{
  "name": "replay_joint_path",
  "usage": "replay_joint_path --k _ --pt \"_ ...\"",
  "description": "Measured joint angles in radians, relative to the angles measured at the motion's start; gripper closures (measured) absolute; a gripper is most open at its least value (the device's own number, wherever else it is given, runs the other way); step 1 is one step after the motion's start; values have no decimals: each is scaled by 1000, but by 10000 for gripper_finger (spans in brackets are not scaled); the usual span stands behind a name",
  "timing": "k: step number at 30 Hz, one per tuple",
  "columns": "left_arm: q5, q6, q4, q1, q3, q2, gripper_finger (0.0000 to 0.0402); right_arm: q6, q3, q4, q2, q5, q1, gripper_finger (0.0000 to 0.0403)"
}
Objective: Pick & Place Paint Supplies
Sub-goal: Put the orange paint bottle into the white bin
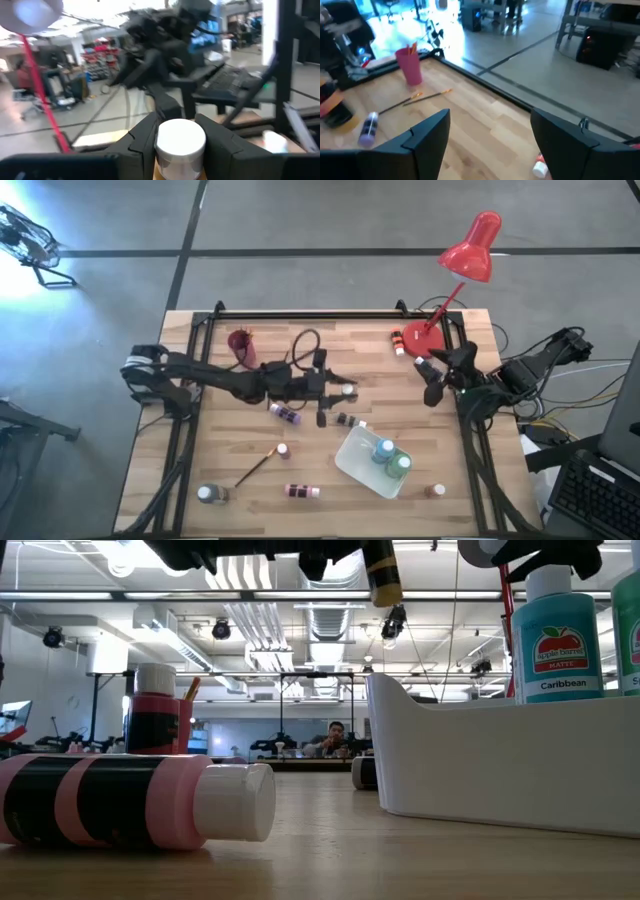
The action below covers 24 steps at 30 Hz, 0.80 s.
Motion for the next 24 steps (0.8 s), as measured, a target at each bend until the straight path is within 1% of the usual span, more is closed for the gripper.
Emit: replay_joint_path --k 3,6,9,18,24 --pt "21 -9 -8 -26 -10 8 282 -17 -30 33 -34 43 -2 124" --pt "72 -10 -18 -50 -9 28 282 -51 -54 75 -59 72 -16 120" --pt "119 -16 -22 -75 -9 58 282 -56 -66 91 -74 77 -34 116" --pt "121 -13 54 -152 -5 131 282 -74 -61 96 -77 75 -55 104" --pt "137 -12 82 -171 16 185 282 -91 -62 96 -75 74 -55 97"
